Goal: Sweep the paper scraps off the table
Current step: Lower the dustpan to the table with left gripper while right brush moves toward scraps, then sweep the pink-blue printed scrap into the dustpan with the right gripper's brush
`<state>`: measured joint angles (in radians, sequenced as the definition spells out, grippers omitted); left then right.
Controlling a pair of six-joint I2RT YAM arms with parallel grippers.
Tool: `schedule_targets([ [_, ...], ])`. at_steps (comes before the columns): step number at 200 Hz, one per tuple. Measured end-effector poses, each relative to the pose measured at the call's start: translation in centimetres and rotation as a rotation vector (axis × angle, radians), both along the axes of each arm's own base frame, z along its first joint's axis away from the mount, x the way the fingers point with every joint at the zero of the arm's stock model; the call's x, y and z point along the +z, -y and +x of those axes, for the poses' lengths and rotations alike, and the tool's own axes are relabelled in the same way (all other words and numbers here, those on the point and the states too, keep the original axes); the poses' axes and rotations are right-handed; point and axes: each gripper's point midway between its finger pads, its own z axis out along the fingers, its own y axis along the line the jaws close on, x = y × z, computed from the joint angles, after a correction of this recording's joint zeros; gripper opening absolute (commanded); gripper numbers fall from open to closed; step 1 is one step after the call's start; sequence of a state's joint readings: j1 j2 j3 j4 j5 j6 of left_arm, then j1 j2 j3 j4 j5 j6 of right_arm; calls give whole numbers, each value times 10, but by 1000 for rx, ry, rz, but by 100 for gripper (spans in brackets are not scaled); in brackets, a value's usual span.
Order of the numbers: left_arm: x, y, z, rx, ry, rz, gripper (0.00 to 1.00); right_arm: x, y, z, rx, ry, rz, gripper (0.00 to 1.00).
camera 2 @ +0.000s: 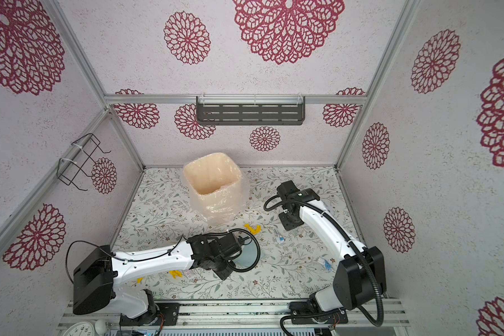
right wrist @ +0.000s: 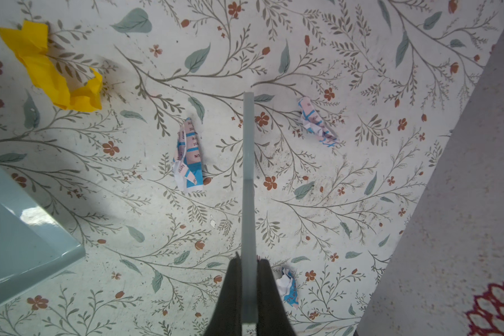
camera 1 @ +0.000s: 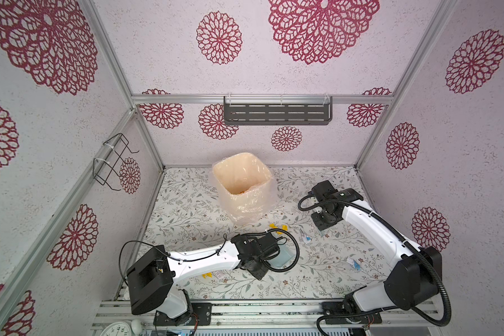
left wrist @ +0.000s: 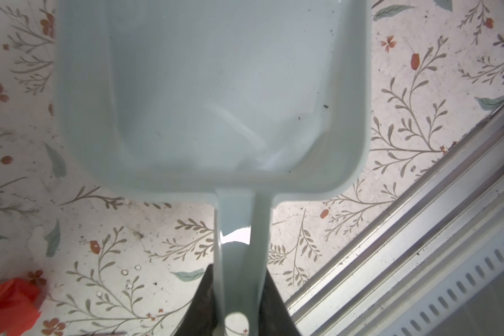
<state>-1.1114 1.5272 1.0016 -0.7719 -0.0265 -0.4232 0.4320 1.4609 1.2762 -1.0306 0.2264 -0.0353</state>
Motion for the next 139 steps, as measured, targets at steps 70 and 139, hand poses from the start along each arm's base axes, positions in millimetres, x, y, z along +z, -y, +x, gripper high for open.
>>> schedule_targets([
  [70,-11,-1,-4,-14,-21,27,0,-7,-32,-18,107,-55,22,0],
  [139,-15,1,-11,-35,-44,28,0,-6,-61,-48,195,-118,36,0],
])
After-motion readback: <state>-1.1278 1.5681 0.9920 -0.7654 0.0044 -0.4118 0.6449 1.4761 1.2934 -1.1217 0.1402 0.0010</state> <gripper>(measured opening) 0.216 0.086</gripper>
